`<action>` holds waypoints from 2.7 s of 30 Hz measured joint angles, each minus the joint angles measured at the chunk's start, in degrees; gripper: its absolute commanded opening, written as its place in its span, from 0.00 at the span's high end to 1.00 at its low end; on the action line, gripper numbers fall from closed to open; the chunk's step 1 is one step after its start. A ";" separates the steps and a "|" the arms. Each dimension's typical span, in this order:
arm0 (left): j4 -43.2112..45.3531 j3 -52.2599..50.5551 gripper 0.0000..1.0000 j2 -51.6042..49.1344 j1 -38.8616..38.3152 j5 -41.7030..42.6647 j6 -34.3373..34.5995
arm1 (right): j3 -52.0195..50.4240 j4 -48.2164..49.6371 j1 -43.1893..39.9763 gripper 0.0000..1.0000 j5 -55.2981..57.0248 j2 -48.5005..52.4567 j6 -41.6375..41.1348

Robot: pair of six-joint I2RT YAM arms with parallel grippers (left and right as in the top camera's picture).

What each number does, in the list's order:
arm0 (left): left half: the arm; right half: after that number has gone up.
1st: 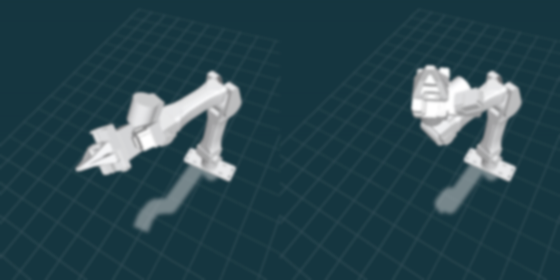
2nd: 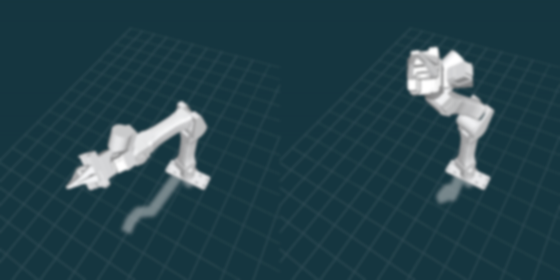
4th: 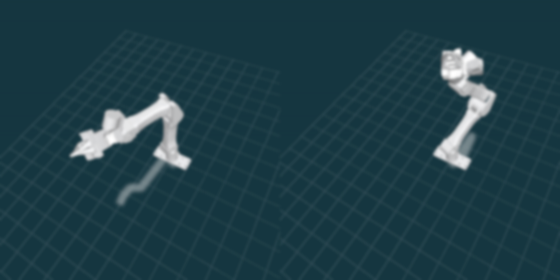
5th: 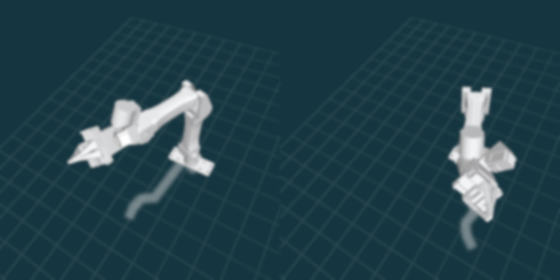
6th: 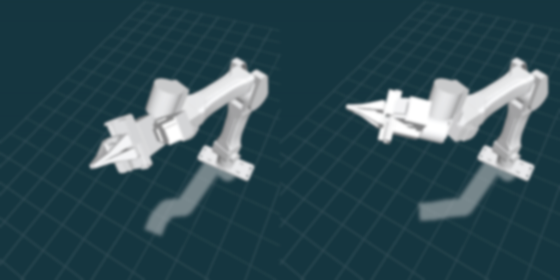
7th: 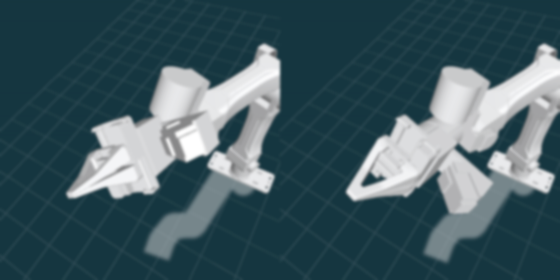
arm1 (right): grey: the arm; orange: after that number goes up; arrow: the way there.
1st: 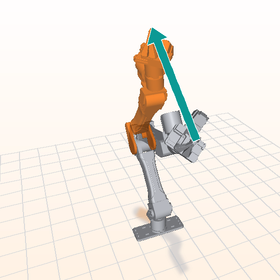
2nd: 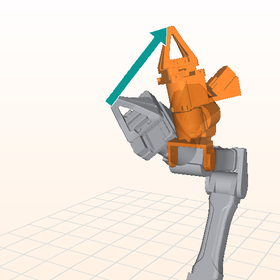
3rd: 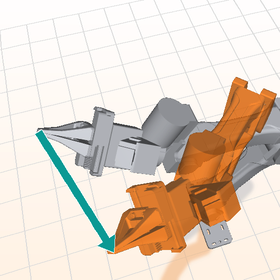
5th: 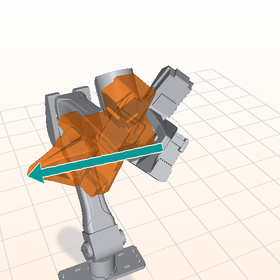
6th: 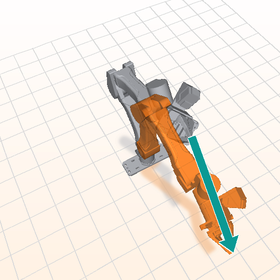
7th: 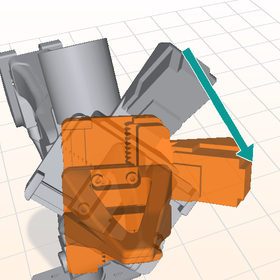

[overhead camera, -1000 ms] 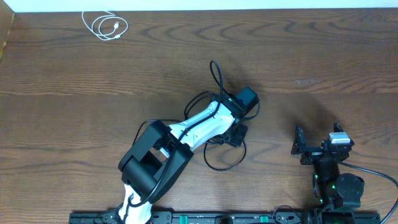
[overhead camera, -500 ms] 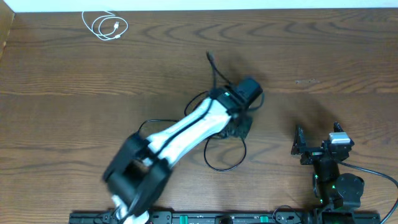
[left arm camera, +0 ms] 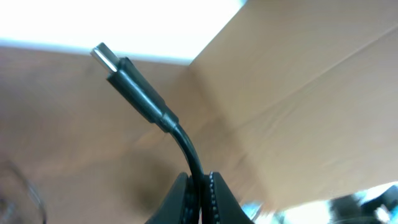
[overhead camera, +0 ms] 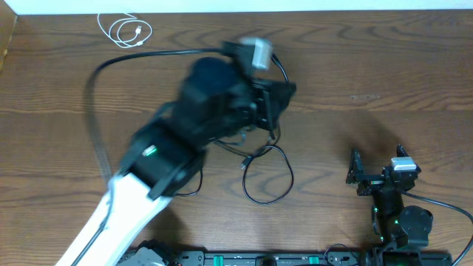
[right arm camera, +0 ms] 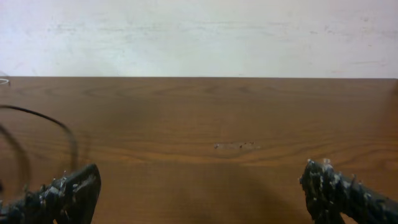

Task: Untangle cables

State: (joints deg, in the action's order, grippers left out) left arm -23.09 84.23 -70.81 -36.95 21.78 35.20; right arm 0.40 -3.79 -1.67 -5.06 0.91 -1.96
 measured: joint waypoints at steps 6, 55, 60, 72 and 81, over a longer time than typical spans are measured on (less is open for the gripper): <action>12.90 0.02 0.93 9.03 2.40 0.92 4.33 | 0.00 0.02 0.00 0.01 0.00 0.00 0.00; 31.71 0.02 0.93 13.40 3.87 -11.89 35.34 | 37.77 -10.54 -0.61 0.01 -54.34 31.21 -23.93; 30.58 0.02 0.93 12.66 3.87 -12.09 35.54 | 49.48 -23.76 3.34 0.01 -57.29 46.36 -15.61; 28.76 0.02 0.93 12.04 3.87 -13.20 35.56 | 69.48 -46.77 30.77 0.01 -29.38 64.50 -0.98; 27.63 0.02 0.92 11.98 3.87 -13.38 36.02 | 70.05 -38.93 37.90 0.01 -27.45 71.06 -1.03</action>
State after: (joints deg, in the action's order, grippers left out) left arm 4.54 84.25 -58.83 -33.08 8.40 71.22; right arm 70.46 -42.72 36.23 -32.51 71.96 -2.98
